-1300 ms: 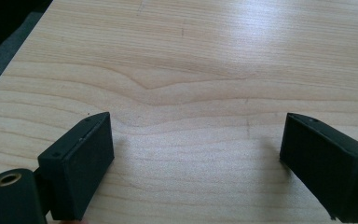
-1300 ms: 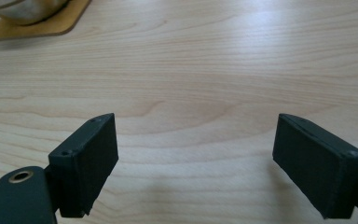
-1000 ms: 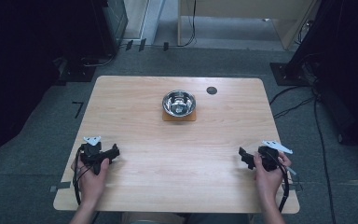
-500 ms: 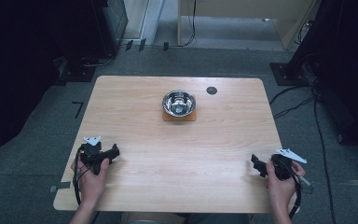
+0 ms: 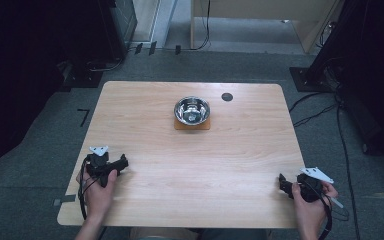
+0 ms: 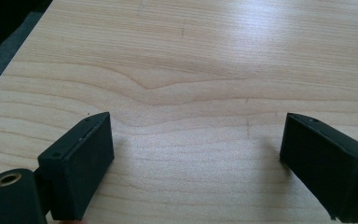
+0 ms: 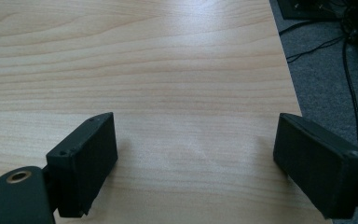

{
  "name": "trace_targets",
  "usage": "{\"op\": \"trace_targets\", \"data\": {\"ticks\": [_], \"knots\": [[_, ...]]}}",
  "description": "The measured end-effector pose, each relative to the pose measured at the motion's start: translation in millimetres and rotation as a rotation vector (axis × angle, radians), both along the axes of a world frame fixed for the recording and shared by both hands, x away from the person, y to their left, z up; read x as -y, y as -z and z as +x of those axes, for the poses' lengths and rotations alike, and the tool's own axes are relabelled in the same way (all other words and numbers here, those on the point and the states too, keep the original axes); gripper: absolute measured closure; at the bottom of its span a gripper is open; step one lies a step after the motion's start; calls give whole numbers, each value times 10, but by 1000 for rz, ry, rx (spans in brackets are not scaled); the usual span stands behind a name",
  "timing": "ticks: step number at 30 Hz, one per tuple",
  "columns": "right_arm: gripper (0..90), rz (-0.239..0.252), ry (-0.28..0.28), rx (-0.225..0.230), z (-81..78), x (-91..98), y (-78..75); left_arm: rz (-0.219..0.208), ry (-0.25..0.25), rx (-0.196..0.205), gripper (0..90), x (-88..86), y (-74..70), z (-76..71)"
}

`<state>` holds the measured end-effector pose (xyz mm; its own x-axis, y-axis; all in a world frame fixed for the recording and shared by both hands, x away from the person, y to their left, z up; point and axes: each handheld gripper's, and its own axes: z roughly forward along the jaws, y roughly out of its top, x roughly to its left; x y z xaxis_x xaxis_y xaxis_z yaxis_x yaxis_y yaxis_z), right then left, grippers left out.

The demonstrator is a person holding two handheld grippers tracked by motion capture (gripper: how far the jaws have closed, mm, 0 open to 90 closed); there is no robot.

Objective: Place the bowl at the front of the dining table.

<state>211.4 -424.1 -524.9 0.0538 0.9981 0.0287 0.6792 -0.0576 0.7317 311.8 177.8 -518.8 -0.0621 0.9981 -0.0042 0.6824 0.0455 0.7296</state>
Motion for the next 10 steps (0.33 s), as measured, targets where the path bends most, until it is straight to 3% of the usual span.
{"op": "trace_targets", "data": {"ticks": [10], "knots": [[116,-2,-4,-2,8,0,3,-2,-7,0,93,-4,-1,-4]]}}
